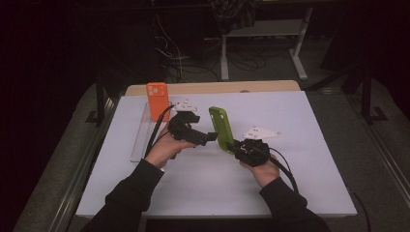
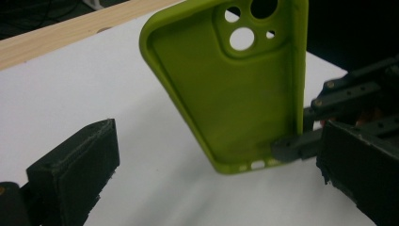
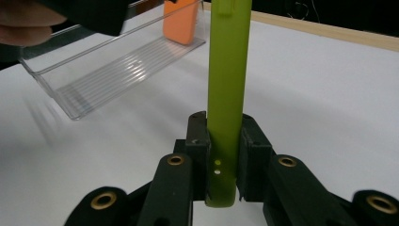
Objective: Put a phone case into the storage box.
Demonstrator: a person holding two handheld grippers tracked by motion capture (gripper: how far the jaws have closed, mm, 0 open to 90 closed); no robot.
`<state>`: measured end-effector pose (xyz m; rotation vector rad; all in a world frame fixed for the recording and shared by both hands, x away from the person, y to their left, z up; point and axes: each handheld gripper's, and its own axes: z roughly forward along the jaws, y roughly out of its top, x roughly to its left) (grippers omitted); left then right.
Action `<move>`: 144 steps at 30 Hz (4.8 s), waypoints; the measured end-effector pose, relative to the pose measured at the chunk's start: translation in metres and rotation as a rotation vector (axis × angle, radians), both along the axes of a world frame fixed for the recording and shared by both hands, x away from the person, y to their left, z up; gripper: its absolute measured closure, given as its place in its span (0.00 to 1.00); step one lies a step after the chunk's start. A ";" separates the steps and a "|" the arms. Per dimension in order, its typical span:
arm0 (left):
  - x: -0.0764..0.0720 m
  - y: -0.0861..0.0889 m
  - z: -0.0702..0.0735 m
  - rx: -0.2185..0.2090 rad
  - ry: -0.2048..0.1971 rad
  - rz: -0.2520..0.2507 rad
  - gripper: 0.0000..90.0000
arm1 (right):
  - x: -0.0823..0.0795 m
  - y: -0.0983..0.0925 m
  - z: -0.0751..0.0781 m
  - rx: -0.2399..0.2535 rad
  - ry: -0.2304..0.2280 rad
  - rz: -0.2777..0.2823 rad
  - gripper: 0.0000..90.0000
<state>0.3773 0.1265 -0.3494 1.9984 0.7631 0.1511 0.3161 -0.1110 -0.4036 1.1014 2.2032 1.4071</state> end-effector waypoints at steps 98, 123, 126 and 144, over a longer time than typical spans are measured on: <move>0.059 0.114 0.095 0.052 -0.177 0.290 0.17 | -0.036 -0.087 -0.025 -0.153 0.083 0.032 0.00; 0.090 0.146 0.045 0.147 -0.107 0.472 0.17 | -0.036 -0.087 -0.024 -0.149 0.074 0.056 0.00; 0.092 0.144 0.036 0.161 -0.092 0.490 0.17 | -0.036 -0.087 -0.024 -0.150 0.075 0.057 0.00; 0.107 0.135 -0.005 0.228 -0.020 0.591 0.16 | -0.037 -0.087 -0.023 -0.151 0.074 0.063 0.00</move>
